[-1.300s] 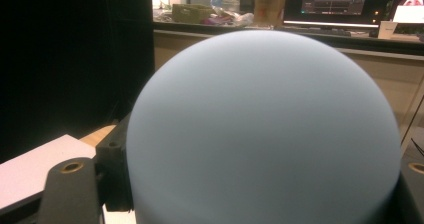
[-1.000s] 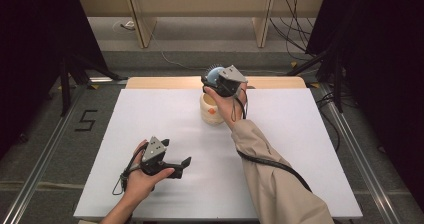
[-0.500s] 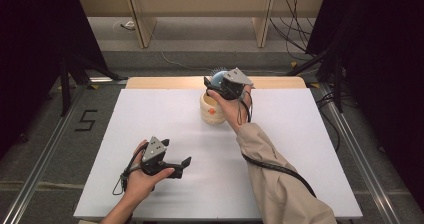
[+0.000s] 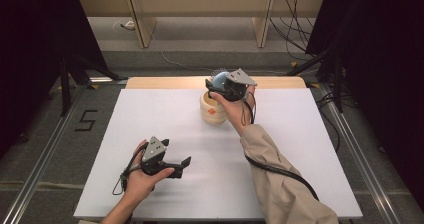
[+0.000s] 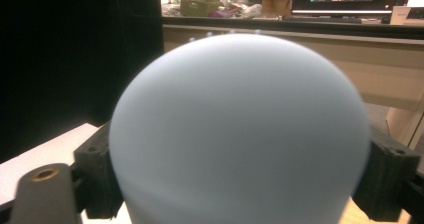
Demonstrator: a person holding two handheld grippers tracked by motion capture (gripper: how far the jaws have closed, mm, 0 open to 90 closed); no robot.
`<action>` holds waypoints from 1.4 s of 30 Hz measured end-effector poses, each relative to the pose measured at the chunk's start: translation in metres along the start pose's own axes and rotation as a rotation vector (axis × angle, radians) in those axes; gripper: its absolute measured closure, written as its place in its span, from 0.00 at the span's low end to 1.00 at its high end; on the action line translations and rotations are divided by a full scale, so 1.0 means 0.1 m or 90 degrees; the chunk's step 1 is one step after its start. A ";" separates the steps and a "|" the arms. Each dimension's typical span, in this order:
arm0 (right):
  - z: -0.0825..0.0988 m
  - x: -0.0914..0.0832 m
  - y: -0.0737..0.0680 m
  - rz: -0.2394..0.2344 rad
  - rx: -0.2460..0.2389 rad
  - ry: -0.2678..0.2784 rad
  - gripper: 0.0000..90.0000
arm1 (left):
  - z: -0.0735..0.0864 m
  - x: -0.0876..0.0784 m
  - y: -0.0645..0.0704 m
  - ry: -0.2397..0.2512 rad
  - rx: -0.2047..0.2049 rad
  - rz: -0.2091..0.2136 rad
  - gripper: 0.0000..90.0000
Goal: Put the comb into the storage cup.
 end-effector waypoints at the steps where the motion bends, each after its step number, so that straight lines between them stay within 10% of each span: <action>1: 0.00 -0.01 0.00 -0.001 -0.001 -0.001 0.14 | 0.00 0.00 0.00 0.001 -0.001 0.000 0.00; 42: 0.19 -0.47 0.13 -0.063 -0.033 -0.045 0.02 | 0.00 -0.01 -0.02 0.001 -0.003 -0.005 0.00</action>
Point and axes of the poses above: each handheld gripper's, and its own axes: x roughly forward along the jaws, z roughly out of its underside, y roughly to its right, the point moved 8 cm from there along x, roughly forward along the jaws, and after that the axes turned 14 degrees about -y, right-handed, at the moved point
